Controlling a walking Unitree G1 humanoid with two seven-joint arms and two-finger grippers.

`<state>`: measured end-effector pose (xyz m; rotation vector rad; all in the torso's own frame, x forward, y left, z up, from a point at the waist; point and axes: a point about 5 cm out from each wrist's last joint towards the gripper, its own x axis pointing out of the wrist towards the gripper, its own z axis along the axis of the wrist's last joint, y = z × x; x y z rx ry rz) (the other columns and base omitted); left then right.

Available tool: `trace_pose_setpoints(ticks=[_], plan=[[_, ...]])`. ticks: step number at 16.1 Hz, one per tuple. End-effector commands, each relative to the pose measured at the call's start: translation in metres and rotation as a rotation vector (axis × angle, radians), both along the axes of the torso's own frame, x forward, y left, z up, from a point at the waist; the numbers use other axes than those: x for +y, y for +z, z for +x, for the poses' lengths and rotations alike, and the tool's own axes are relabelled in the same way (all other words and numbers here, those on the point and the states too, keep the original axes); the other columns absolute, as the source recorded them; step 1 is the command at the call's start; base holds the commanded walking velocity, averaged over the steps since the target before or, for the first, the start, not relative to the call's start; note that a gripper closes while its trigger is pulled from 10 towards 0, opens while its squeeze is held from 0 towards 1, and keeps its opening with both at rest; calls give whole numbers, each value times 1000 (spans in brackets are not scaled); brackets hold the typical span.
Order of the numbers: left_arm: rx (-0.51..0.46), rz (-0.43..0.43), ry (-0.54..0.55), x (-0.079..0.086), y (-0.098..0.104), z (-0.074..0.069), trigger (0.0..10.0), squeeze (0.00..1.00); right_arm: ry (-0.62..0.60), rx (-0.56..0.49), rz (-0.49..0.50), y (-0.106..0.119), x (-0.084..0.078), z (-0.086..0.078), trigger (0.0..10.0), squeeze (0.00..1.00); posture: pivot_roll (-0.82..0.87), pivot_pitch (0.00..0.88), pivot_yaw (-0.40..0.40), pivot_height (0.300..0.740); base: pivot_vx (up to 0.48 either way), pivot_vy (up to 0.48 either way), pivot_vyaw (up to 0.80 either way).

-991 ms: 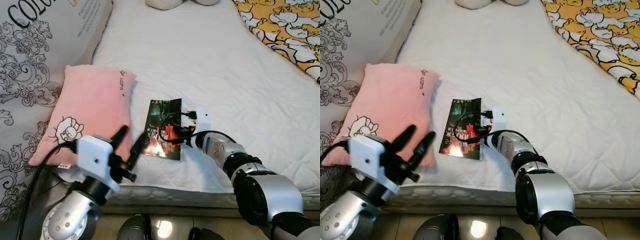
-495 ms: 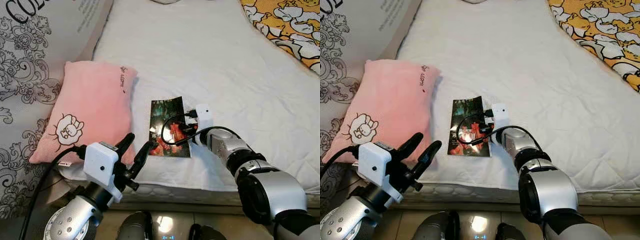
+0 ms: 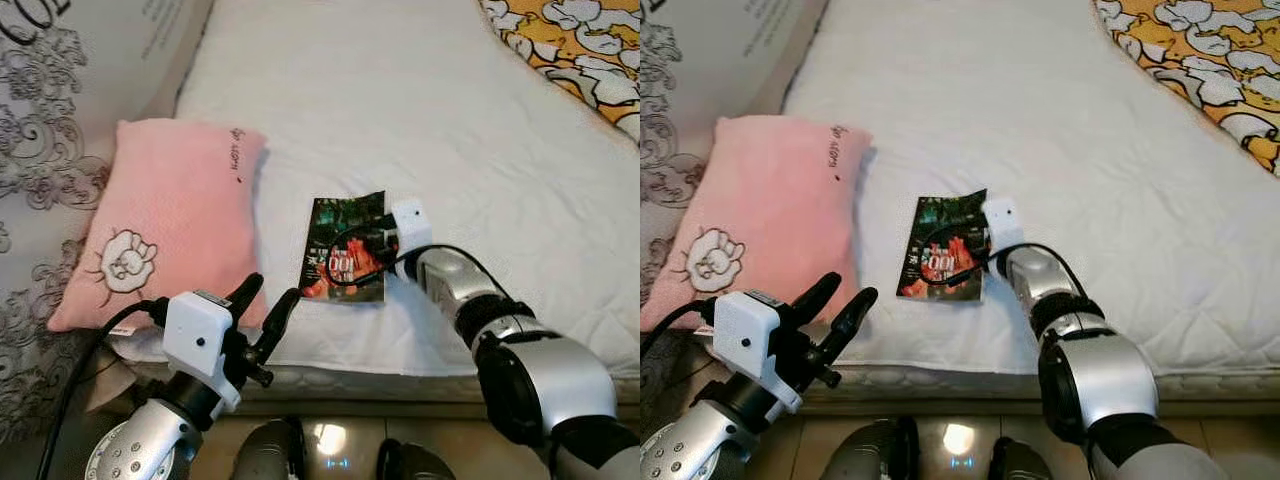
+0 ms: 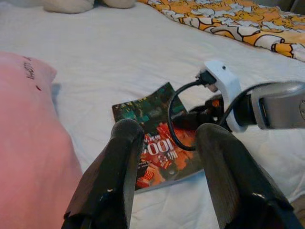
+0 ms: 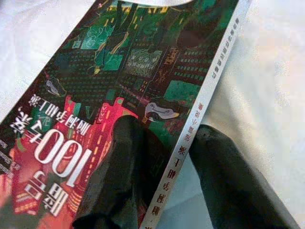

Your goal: Clean up the room

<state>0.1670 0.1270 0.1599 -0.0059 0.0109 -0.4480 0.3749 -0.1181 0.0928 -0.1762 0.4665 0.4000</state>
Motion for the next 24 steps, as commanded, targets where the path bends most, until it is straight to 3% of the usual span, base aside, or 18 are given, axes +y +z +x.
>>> trace_pose_setpoints(ticks=[1, 4, 7, 8, 11, 14, 15, 16, 17, 18, 19, 20, 22, 24], plan=[[0, 8, 11, 0, -1, -2, 10000, 0, 48, -84, -51, 17, 5, 8, 10000, 1000, 250, 207, 58, 740, 0, 0, 0], [1, 6, 19, 1, -1, -1, 10000, 0, 110, -101, -97, 19, 14, 8, 10000, 1000, 251, 210, 55, 740, 0, 0, 0], [10, 4, 23, -1, -3, -3, 10000, 0, 214, -97, -205, 11, 27, 2, 10000, 1000, 253, 213, 53, 740, 0, 0, 0], [10, 5, 25, -1, -3, -2, 10000, 0, 222, -104, -222, 10, 29, 2, 10000, 0, 252, 211, 47, 740, 0, 0, 0], [1, 17, 34, 0, -5, 3, 10000, 0, 156, -205, -171, 27, 26, 10, 10000, 0, 228, 188, 38, 740, 0, 0, 0], [-1, 22, 77, 4, -11, 15, 10000, 0, 10, -353, -50, 54, 9, 22, 10000, 0, 174, 129, 30, 740, 0, 0, 0], [12, -12, 184, 15, -18, 32, 10000, 0, -93, -450, 16, 62, -10, 23, 10000, 0, 124, 80, 24, 740, 0, 0, 0], [12, -12, 184, 15, -18, 32, 10000, 0, -93, -450, 16, 62, -10, 23, 10000, 0, 124, 80, 24, 740, 0, 0, 0], [28, -30, 248, 23, -23, 41, 10000, 0, -134, -474, 40, 61, -17, 21, 10000, 0, 99, 57, 23, 740, 0, 0, 0], [43, -38, 324, 34, -31, 51, 10000, 0, -155, -513, 58, 56, -26, 15, 10000, 0, 56, 18, 26, 740, 0, 0, 0], [52, -24, 416, 50, -43, 69, 10000, 0, -189, -578, 92, 44, -42, -1, 10000, 0, 7, 0, 35, 740, 0, 0, 0], [44, -17, 444, 54, -46, 78, 10000, 0, -238, -617, 126, 36, -50, -15, 10000, 0, -27, 0, 39, 740, 0, 0, 0], [36, -1, 477, 57, -49, 83, 10000, 0, -273, -675, 126, 28, -54, -34, 10000, 0, -50, 0, 44, 740, 0, 0, 0], [37, 50, 505, 61, -58, 82, 10000, 0, -308, -656, 112, -3, -68, -74, 10000, 0, -81, 0, 69, 740, 0, 0, 0]])
